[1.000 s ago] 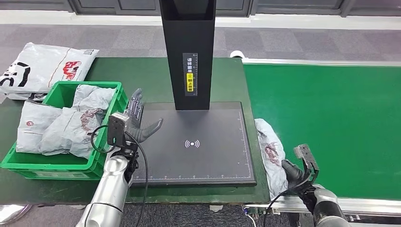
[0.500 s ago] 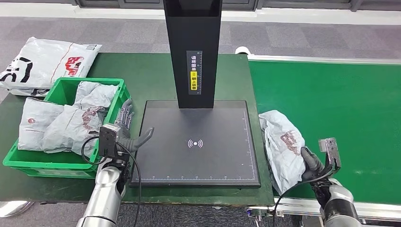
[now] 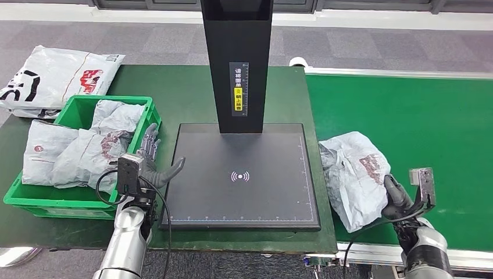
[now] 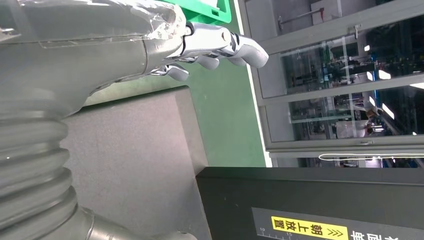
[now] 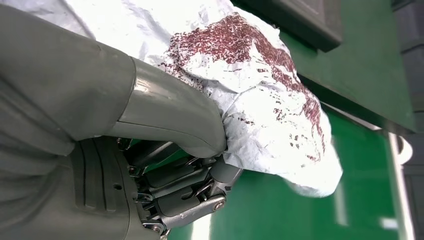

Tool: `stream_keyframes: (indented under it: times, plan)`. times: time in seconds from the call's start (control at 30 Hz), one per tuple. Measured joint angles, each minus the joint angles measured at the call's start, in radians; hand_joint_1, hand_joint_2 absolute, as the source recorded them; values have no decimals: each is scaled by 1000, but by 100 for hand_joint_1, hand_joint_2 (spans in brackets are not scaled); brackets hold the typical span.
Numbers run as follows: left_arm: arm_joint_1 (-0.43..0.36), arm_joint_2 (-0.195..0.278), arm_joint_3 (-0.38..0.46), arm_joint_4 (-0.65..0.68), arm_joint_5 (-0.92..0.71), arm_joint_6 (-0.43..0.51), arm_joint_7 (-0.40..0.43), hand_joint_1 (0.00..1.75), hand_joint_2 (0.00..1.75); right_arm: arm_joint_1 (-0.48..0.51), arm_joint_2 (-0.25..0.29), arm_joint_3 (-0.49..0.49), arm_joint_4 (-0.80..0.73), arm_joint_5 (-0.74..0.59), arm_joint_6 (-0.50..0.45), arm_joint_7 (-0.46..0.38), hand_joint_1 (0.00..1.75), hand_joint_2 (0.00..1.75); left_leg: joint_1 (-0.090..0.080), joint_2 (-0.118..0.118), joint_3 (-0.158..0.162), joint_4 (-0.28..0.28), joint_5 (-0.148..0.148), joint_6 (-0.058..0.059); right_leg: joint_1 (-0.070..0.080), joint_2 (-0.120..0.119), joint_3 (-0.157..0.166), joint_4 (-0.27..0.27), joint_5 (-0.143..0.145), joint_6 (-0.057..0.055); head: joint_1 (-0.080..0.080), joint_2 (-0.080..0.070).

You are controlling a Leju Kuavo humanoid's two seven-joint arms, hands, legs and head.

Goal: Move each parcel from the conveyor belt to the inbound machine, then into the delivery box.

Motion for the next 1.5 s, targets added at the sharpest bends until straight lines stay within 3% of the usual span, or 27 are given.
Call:
stream_keyframes:
  times: [0.53, 0.73, 0.83, 1.0, 1.5]
  plan:
    - [3, 2, 6, -2, 0, 0, 0, 0, 175, 18, -9, -17, -87, -68, 47, -9, 175, 175, 0, 0, 0, 0, 0, 0, 0, 0, 0, 0, 0, 0, 0, 0]
    - [1, 2, 12, -1, -7, -15, 9, 0, 175, 61, 5, -6, -265, -145, 120, 39, 175, 175, -1, -2, -2, 0, 0, 0, 0, -3, -1, 1, -1, 0, 0, 0]
    - [-10, -3, 12, 6, -17, -16, 14, 0, 175, 63, 43, 45, -376, -172, 85, 97, 175, 175, -1, 1, -2, 0, 0, 0, 0, -1, -3, 2, -1, 0, 0, 0]
    - [-28, -15, 12, 16, -25, -14, 20, 0, 175, 30, 76, 161, -434, -188, 23, 111, 175, 175, -1, -2, -2, 0, 2, -1, -1, -3, -3, 3, -1, 0, 0, 0]
    - [-72, -35, 11, 48, -37, -13, 32, 0, 175, -106, 201, 437, -329, -159, -23, 126, 175, 175, -1, -2, -3, 0, 2, -2, 0, -2, -5, 6, -1, -2, 0, 0]
